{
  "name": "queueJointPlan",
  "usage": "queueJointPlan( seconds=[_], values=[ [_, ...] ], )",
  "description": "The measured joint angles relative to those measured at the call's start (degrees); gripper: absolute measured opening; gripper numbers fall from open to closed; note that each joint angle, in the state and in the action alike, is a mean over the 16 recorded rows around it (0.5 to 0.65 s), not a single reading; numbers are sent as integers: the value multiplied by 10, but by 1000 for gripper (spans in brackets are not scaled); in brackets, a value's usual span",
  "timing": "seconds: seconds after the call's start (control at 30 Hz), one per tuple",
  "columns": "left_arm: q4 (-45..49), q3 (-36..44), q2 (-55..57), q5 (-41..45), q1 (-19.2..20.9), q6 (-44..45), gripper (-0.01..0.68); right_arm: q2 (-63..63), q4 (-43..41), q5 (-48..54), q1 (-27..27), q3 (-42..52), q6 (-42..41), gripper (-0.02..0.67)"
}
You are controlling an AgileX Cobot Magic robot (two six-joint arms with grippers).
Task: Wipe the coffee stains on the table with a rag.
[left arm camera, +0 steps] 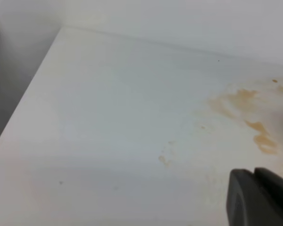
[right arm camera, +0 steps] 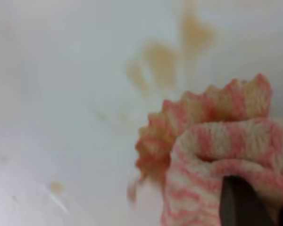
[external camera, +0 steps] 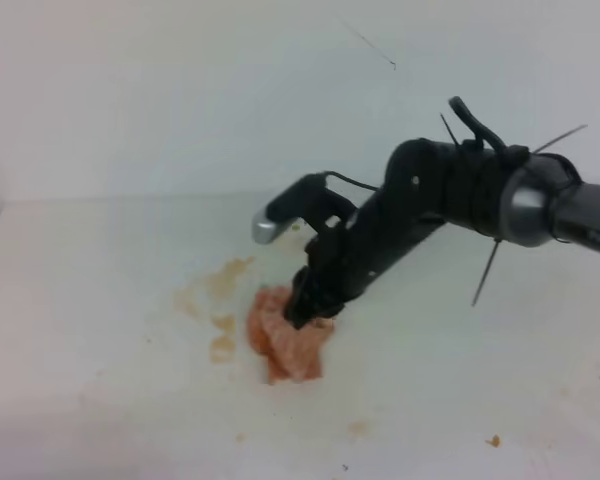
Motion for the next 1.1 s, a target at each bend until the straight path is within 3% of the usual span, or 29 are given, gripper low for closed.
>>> queueJointPlan(
  seconds=[0.27, 0.57, 1.1],
  values=[
    [0, 7, -2, 0, 0, 0, -3, 74, 11, 42, 50, -133, -27, 110],
    [0, 13, -5, 0, 0, 0, -3, 179, -22, 62, 66, -244, 0, 110],
    [0, 11, -7, 0, 0, 0, -3, 285, -47, 3, 8, -387, 47, 109]
  ],
)
